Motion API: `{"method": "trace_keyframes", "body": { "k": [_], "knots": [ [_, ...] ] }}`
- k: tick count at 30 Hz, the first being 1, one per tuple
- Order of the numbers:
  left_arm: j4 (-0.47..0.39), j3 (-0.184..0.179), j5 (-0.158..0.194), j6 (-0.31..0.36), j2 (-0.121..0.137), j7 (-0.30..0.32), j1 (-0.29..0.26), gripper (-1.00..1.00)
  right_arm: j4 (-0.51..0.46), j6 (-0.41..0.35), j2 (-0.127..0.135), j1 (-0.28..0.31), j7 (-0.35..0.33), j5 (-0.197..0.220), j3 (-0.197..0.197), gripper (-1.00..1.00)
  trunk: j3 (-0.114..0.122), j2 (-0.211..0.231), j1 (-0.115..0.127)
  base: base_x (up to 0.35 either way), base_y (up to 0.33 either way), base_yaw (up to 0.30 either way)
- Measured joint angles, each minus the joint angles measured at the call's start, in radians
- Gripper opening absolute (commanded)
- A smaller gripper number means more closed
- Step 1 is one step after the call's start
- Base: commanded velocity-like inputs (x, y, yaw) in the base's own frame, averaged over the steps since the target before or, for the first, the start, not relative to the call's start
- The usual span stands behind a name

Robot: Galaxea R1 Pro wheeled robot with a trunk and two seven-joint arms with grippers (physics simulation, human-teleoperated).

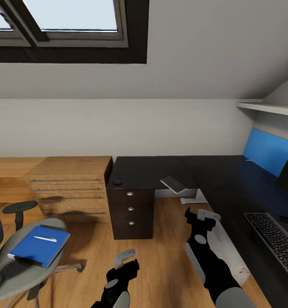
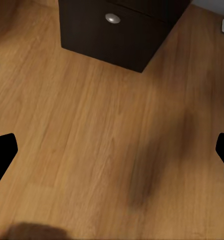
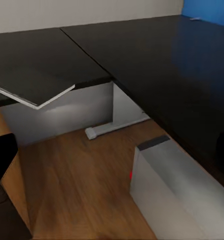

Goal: In the bedroom, organize the workspace by keeping the computer under the desk, ensuring the monitor is on the desk, placing the keyboard on the desk next to the monitor, placing the mouse on the desk next to the keyboard, moving the folder from the swivel chair onto the desk next to the mouse, stacking the notebook on top of the folder with the pen on top of the notebook, and positioning the swivel chair next to the desk.

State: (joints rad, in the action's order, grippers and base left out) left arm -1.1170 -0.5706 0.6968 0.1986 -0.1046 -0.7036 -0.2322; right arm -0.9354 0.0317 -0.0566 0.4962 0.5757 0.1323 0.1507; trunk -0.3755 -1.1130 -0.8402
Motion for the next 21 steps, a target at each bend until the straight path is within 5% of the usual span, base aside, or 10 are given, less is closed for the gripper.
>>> {"method": "trace_keyframes", "body": {
  "k": [4, 11, 21],
  "knots": [
    [0.000, 0.000, 0.001, 0.000, 0.000, 0.000, 0.000, 1.00, 0.002, -0.032, -0.001, 0.000, 0.007, 0.027, -0.001, 1.00, 0.000, 0.000, 0.000, 0.327, 0.000, 0.000],
    [0.000, -0.001, 0.001, 0.001, 0.000, 0.000, 0.000, 1.00, -0.009, -0.397, 0.001, 0.005, -0.017, 0.131, -0.004, 1.00, 0.000, 0.000, 0.000, 0.327, 0.000, 0.000],
    [0.000, -0.001, 0.001, 0.001, -0.001, 0.000, 0.000, 1.00, -0.085, -0.479, 0.001, 0.006, -0.057, 0.183, -0.003, 1.00, 0.000, 0.000, 0.000, 0.327, 0.000, 0.012]
  ]
}}
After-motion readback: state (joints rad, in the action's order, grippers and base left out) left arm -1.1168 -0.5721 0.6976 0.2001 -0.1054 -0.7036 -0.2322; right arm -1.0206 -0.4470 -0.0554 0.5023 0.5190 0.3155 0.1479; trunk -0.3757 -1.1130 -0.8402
